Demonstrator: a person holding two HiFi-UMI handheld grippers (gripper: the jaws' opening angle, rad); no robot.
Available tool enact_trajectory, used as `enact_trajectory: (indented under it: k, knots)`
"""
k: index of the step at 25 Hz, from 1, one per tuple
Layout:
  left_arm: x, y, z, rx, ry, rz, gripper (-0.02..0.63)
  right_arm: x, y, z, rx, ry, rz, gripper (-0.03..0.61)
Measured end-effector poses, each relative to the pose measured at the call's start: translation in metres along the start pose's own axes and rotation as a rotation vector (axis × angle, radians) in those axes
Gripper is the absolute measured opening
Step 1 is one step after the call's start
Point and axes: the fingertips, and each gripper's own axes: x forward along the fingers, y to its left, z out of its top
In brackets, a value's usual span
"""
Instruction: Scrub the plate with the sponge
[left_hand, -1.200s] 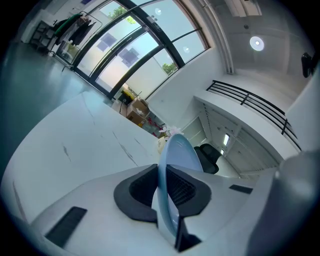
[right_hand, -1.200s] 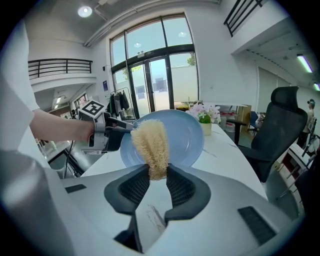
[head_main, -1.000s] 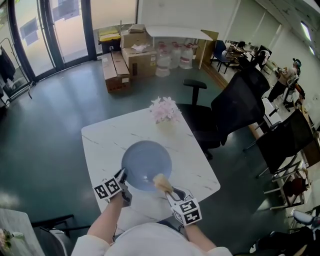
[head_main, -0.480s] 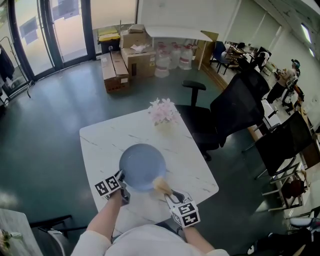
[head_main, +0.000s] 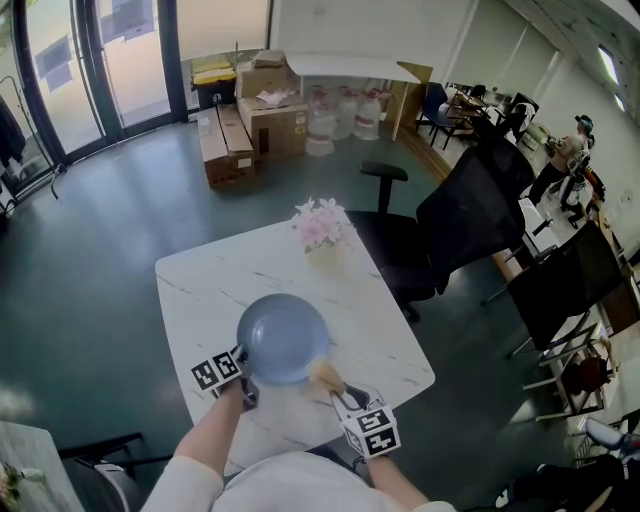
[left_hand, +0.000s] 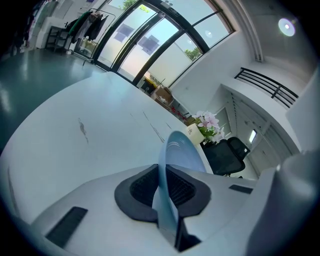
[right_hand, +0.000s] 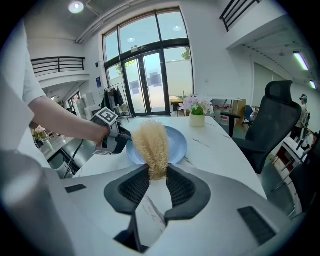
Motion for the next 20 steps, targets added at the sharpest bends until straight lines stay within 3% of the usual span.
enact_trajectory:
  k: [10, 20]
  knots:
    - [0.014, 0.007, -0.009, -0.002, 0.066, 0.046, 0.049, -0.003, -0.002, -0.006, 0.011, 0.007, -0.001, 0.117]
    - [0.02, 0.008, -0.013, -0.052, 0.109, -0.009, 0.051, 0.0, 0.0, -0.002, 0.013, -0.002, 0.005, 0.117]
